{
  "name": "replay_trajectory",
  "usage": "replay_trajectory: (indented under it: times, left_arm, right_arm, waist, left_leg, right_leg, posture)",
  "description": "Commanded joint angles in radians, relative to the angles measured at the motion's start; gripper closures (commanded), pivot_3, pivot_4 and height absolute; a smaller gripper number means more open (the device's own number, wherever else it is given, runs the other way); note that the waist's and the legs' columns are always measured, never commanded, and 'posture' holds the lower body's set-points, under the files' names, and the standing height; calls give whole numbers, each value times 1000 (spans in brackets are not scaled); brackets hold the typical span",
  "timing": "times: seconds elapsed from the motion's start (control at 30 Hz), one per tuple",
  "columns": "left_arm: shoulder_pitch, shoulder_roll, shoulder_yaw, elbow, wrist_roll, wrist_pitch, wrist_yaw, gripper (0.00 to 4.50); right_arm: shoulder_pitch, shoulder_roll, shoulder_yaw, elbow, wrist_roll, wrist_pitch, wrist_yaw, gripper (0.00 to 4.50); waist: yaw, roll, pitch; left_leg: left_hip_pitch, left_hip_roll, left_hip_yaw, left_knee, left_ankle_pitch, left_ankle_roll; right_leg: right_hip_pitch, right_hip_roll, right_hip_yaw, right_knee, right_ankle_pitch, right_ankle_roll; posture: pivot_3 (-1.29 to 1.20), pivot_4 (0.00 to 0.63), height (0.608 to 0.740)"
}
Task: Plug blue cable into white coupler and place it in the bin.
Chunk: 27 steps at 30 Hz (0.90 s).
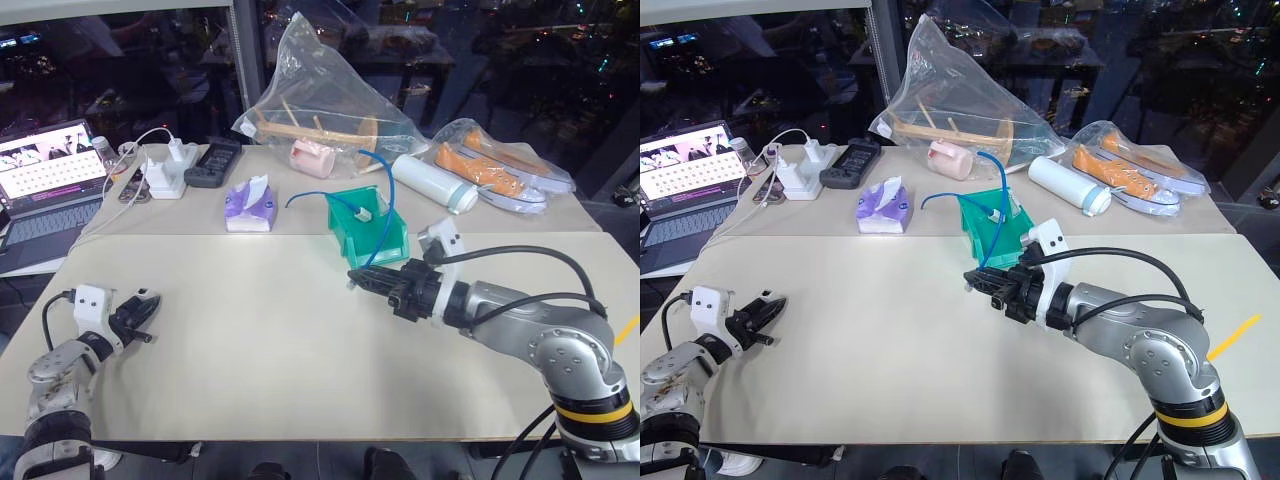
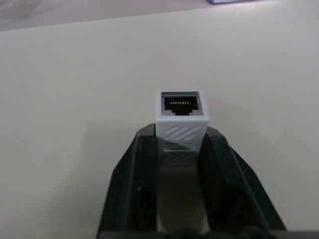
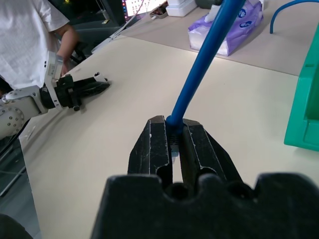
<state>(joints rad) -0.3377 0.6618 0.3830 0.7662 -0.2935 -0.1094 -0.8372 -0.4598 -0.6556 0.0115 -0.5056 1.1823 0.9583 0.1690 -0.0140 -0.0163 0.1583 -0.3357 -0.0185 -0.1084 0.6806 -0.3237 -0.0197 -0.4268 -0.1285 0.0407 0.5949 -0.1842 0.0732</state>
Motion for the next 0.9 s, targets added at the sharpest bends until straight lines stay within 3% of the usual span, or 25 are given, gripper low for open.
replay_trajectory:
  times: [0.03, 0.2, 0.37, 0.63, 0.9]
  left_arm:
    - [4, 0, -62, -69, 19, 52, -29, 3846]
    - [22, -91, -310, -521, 30, 335, -41, 3846]
    - [-30, -160, -533, -755, 82, 608, 2, 3846]
    - [-150, -253, -687, -882, 43, 914, 2, 3846]
    - [-178, -361, -730, -886, 12, 1057, 51, 3846]
  right_arm:
    - [-3, 1, -48, -41, 6, 4, -8, 4500]
    - [18, 32, -43, -60, -23, -1, -55, 4500]
    - [70, 72, -27, -80, -108, -9, -119, 4500]
    - [154, 168, -11, -78, -213, 4, -208, 4500]
    - [219, 348, -53, -72, -133, 52, -343, 4500]
  waist:
    - [0, 0, 0]
    - [10, 0, 0]
    - [0, 0, 0]
    - [-3, 0, 0]
    - [-1, 1, 0]
  left_leg:
    - [0, 0, 0, 0, 0, 0]
    - [-1, -1, -1, 0, 0, 0]
    - [-1, -1, 0, 0, 0, 0]
    - [-1, -2, 0, 1, 0, 0]
    - [-1, -2, 0, 0, 0, -1]
  right_leg:
    - [0, 0, 0, 0, 0, 0]
    - [1, -1, 0, 0, 1, 1]
    - [0, -1, 0, -1, 1, 1]
    - [2, -1, 1, -1, 1, 1]
    - [1, -1, 1, -1, 1, 1]
  posture:
    - [0, 150, 740]
    - [0, 150, 740]
    - [0, 150, 740]
    - [0, 150, 740]
    - [0, 150, 740]
